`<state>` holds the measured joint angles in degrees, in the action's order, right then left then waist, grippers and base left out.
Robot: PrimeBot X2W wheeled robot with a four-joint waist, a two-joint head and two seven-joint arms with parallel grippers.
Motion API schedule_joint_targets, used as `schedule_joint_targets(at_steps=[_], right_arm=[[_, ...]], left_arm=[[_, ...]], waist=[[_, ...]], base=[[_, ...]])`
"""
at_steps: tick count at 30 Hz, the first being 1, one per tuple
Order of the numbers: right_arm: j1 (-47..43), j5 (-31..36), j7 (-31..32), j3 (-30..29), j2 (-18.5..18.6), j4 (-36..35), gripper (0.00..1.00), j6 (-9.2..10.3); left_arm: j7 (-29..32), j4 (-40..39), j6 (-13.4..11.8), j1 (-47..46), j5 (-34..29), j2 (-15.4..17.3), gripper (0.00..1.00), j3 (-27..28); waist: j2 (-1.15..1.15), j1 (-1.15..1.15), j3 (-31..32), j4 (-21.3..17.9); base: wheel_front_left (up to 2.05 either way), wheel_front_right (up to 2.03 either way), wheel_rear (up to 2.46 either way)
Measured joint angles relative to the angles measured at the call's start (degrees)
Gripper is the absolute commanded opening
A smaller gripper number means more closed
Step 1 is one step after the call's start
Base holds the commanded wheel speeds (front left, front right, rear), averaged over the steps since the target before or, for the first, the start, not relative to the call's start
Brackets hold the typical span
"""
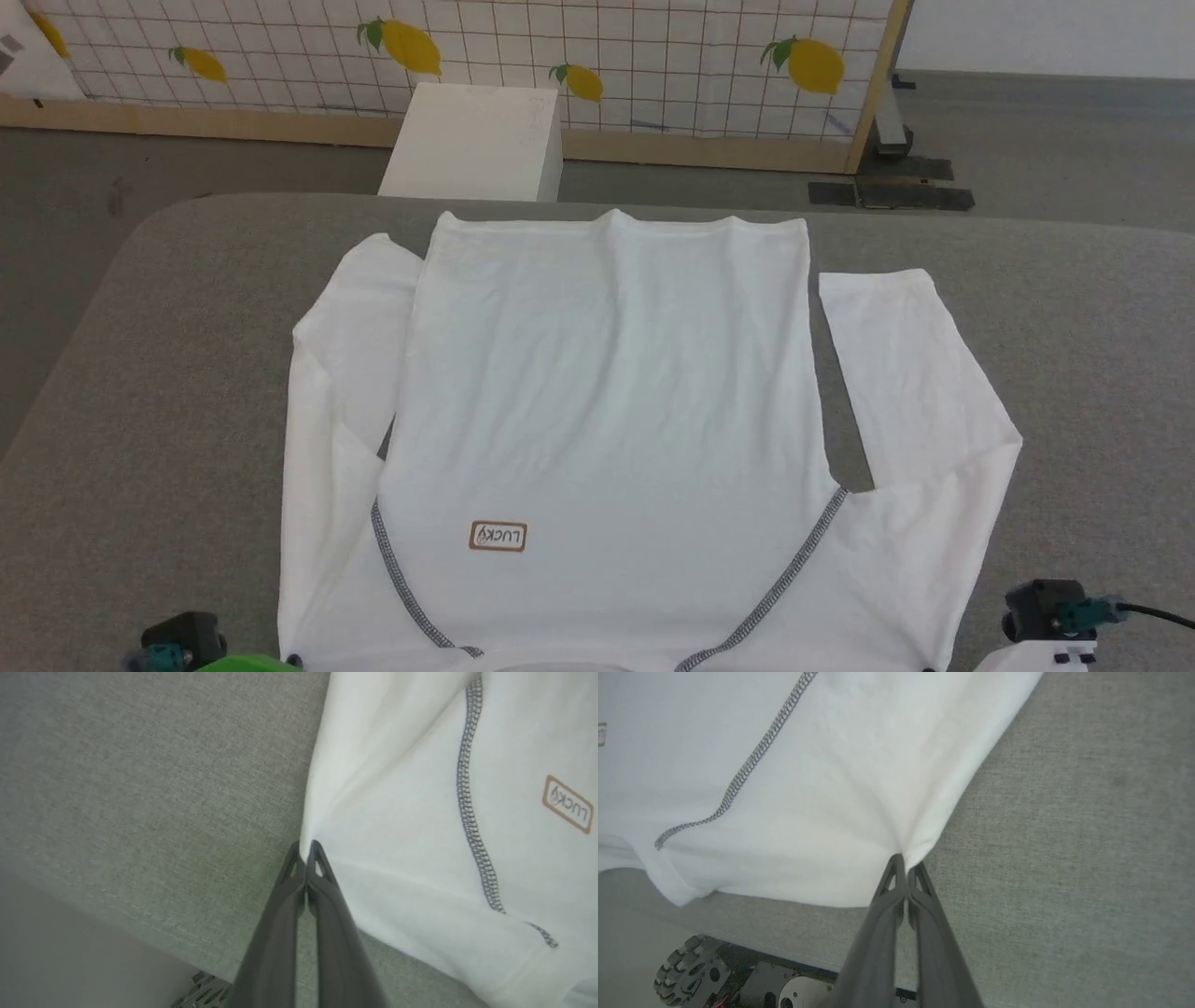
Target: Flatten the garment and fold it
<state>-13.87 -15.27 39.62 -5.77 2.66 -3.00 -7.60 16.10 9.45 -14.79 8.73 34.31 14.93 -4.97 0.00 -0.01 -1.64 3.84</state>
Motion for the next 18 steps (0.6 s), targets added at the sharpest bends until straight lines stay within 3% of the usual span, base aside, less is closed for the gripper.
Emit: schedule_joint_targets(at_steps=[1, 2, 3, 4, 5, 11, 14, 18], right_arm=[[0.1, 0.2, 0.6, 0.3, 0.0, 0.5, 0.00, 0.00], [0.2, 0.7, 1.5, 0.8, 0.0, 1.2, 0.00, 0.00], [0.2, 0.9, 1.9, 0.9, 0.0, 1.6, 0.00, 0.00], [0.3, 1.1, 1.9, 1.0, 0.0, 2.1, 0.37, 0.00], [0.5, 1.4, 1.8, 1.2, 0.1, 2.3, 1.00, 0.00], [1.0, -0.4, 0.5, -0.5, 0.1, 0.3, 1.00, 0.01], [1.0, -3.4, -0.7, -4.1, 0.1, -3.0, 1.00, 0.01], [3.5, -7.8, -4.7, -11.5, 0.1, -5.7, 1.00, 0.02]], left_arm=[[0.0, 0.3, -0.1, 0.0, 0.1, -0.2, 0.00, 0.0], [0.0, 0.6, -0.3, 0.0, 0.4, -0.5, 0.17, 0.1], [0.2, 0.8, -0.5, -0.1, 0.5, -0.7, 1.00, 0.0], [0.2, 1.1, -0.6, -0.1, 0.5, -0.8, 1.00, 0.0], [0.4, 1.4, -0.9, -0.1, 0.5, -0.8, 1.00, 0.0], [0.6, -0.7, -1.5, 0.0, 1.7, -0.4, 1.00, 1.8], [-0.2, -4.5, -1.9, 0.0, 1.8, 1.3, 1.00, 3.2], [-7.2, -10.8, -0.8, -0.2, -1.8, 4.3, 1.00, 4.2]], waist=[[0.00, 0.00, 0.0, -0.1], [0.00, 0.00, 0.1, -0.2], [0.00, 0.00, 0.1, -0.3], [0.00, 0.00, 0.2, -0.3], [0.00, 0.00, 0.3, -0.3], [0.00, 0.00, 0.5, -0.3], [0.00, 0.00, 0.5, -0.2], [0.00, 0.00, 0.0, -0.3]], base=[[0.00, 0.00, 0.00], [0.00, 0.00, 0.00], [0.00, 0.00, 0.00], [0.00, 0.00, 0.00], [0.00, 0.00, 0.00], [0.00, 0.00, 0.00], [0.00, 0.00, 0.00], [0.00, 0.00, 0.00]])
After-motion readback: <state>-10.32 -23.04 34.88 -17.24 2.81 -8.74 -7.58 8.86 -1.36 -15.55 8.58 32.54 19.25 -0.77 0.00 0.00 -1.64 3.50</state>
